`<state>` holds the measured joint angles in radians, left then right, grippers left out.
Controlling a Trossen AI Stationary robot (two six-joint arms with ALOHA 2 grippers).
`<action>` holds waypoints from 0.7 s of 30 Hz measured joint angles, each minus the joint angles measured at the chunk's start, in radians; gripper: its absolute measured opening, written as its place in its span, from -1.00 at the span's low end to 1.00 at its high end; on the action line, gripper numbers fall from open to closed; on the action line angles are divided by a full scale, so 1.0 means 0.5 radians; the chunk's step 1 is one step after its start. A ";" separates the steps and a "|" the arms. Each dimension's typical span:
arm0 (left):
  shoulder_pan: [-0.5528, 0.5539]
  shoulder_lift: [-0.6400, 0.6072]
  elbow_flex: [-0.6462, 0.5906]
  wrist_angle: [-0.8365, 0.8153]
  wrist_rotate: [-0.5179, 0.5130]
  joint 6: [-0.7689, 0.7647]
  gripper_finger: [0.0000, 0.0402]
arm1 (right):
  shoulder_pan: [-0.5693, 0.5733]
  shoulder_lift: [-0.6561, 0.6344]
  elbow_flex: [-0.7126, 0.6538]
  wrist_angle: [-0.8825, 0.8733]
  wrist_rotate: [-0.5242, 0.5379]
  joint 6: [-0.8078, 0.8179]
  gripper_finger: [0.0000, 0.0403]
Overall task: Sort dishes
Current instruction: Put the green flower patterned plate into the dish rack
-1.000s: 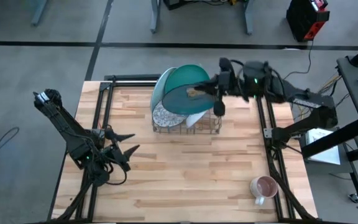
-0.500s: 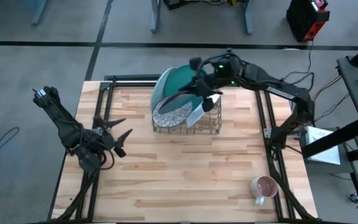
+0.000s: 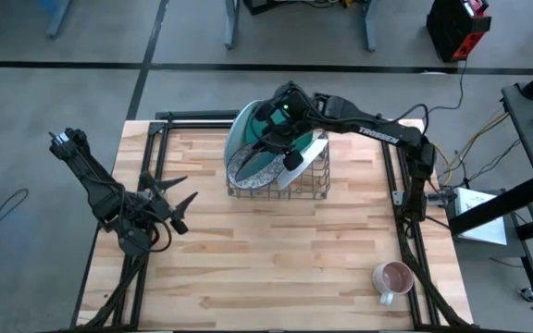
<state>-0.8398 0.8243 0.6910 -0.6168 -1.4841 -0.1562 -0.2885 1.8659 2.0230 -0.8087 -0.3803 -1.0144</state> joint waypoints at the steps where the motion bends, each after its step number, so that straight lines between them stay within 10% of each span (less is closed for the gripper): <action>1: 0.000 0.005 0.000 0.000 0.000 -0.008 0.14 | -0.001 0.020 0.000 -0.006 0.005 -0.014 -0.96; 21: 0.000 0.041 0.000 -0.026 0.002 -0.042 0.14 | -0.005 0.277 -0.026 -0.051 0.001 -0.068 -0.96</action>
<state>-0.8398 0.8448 0.6910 -0.6300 -1.4834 -0.1772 -0.2909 2.0043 2.0098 -0.8340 -0.3799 -1.0485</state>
